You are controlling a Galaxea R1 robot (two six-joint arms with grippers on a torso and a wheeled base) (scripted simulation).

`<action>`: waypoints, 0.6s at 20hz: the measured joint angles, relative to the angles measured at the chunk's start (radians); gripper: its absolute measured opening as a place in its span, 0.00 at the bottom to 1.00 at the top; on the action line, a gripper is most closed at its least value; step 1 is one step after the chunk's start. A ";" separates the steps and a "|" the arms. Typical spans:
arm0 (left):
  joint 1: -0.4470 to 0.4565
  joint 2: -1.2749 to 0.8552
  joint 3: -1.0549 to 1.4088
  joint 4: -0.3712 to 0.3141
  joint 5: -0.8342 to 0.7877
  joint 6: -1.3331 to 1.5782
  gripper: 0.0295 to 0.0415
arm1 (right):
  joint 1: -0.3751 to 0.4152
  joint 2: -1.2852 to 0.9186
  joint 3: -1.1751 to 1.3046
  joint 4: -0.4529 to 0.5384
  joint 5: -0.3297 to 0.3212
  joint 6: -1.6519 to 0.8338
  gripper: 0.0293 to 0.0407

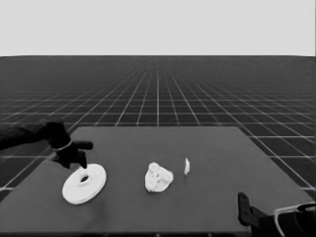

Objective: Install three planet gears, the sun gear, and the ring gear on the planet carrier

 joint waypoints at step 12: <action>0.217 0.078 -0.155 0.126 -0.152 0.027 0.75 | 0.000 0.000 0.000 0.000 0.000 0.000 0.81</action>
